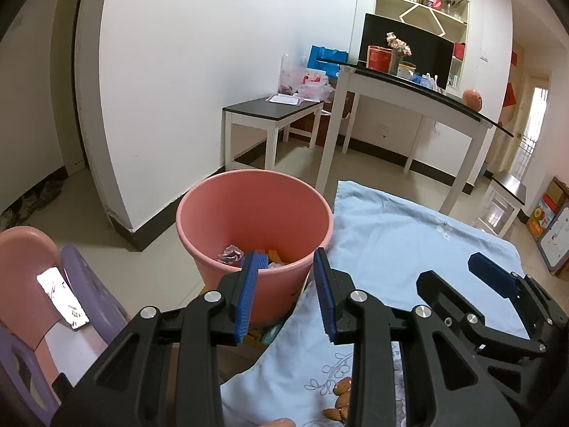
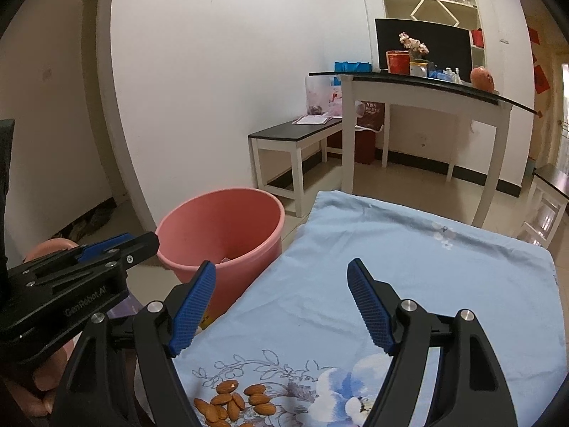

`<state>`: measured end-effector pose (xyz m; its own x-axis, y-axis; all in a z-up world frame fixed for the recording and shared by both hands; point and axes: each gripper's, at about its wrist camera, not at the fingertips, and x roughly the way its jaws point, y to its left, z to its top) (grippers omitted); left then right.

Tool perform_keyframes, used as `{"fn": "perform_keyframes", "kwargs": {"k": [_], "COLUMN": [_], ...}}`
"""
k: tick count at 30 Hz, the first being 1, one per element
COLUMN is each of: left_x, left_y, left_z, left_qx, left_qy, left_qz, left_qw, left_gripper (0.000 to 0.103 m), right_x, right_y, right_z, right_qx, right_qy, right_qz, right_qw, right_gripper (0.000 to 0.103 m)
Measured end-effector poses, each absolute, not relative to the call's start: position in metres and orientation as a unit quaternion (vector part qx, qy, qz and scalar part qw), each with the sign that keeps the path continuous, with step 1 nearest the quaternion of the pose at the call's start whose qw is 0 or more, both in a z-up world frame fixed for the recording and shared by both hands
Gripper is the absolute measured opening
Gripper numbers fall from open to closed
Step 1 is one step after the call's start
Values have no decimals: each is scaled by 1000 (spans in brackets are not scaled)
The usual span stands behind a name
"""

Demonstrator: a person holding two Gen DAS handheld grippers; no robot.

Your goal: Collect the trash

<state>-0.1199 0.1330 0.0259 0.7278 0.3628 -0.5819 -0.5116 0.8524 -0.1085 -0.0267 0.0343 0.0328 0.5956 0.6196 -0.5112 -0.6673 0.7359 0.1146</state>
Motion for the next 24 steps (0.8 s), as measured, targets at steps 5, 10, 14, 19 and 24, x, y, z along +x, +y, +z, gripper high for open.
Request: {"fn": "perform_keyframes", "kwargs": {"k": [5, 10, 14, 19, 24], "left_x": [-121, -120, -120, -119, -119], "left_y": [129, 128, 126, 126, 125], "left_z": [28, 28, 28, 28, 28], "left_qx": [-130, -131, -130, -130, -128], "left_qy": [280, 282, 283, 283, 283], "left_qz": [238, 236, 235, 235, 235], "left_qw": [921, 921, 921, 921, 921], "left_gripper": [33, 33, 33, 33, 33], "right_x": [-26, -27, -28, -29, -28], "right_y": [26, 21, 19, 18, 18], "right_z": [36, 38, 39, 39, 39], "right_qx": [-40, -37, -35, -33, -32], "right_qy": [260, 256, 255, 256, 257], "right_qz": [354, 349, 347, 346, 347], "right_qw": [897, 901, 902, 902, 902], "right_gripper": [75, 75, 75, 75, 75]}}
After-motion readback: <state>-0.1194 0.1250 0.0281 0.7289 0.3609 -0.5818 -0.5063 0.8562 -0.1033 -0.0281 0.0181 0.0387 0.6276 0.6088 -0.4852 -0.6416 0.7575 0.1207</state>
